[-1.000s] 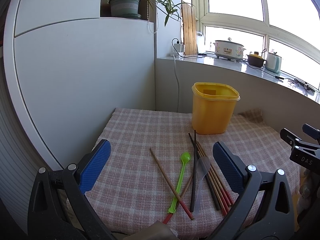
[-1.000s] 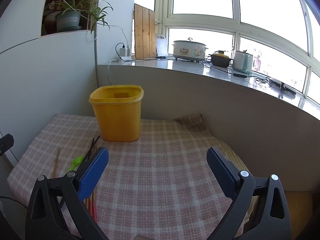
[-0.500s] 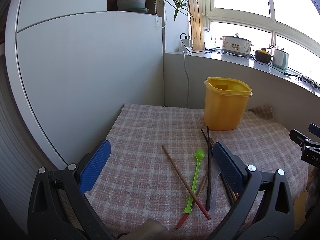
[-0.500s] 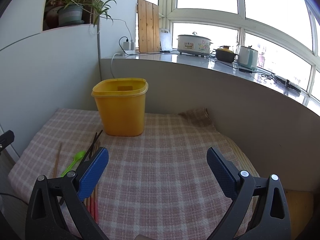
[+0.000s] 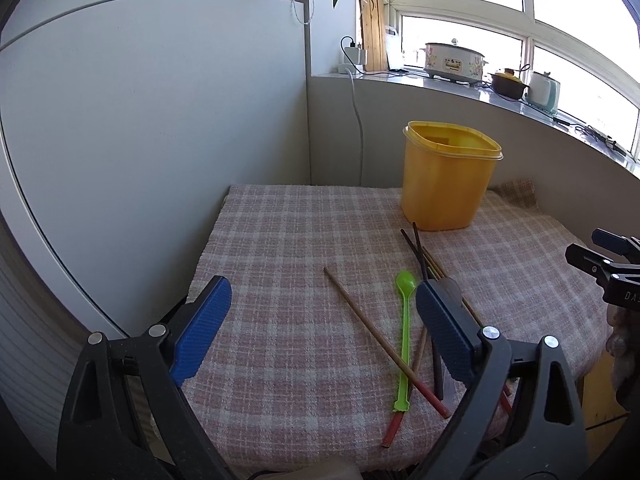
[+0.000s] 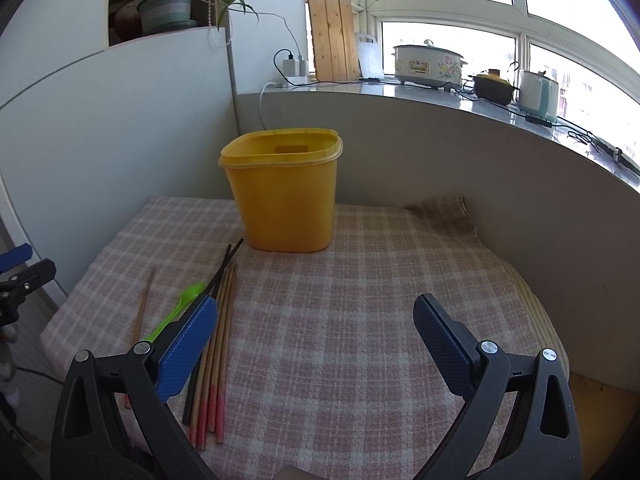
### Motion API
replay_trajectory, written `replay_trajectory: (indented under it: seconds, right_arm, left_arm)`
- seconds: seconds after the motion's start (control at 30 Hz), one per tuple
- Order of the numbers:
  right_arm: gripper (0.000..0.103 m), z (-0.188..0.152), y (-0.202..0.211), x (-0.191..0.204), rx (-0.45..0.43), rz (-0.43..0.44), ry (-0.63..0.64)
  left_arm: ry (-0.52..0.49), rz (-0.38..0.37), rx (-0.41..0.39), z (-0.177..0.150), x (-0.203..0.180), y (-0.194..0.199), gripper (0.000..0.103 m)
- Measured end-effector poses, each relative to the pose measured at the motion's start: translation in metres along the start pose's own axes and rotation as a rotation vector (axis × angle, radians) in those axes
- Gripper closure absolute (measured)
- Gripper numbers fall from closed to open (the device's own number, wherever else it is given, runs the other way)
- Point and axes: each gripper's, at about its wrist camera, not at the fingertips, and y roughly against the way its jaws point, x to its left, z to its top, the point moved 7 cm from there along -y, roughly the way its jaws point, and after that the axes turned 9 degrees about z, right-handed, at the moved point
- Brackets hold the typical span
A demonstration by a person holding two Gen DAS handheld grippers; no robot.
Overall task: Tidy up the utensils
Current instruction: 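Lower the left tool and close it on a wooden chopstick while the right tool grasps another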
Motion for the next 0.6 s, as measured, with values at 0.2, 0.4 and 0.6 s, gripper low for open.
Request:
replay_trajectory:
  seconds: [0.2,0.4,0.6]
  right_arm:
    - [0.008,-0.009,-0.025,0.008,0.138,0.072,0.02]
    - [0.028,-0.023,-0.058,0.02,0.288,0.162,0.008]
    - [0.039,-0.032,-0.081,0.024,0.39,0.21,-0.029]
  left_arm:
    - [0.021,-0.1,0.128,-0.009,-0.008,-0.023,0.048]
    - [0.013,-0.199,0.276,-0.024,-0.026,-0.048,0.062]
    - [0.035,-0.196,0.386,-0.032,-0.035,-0.07,0.062]
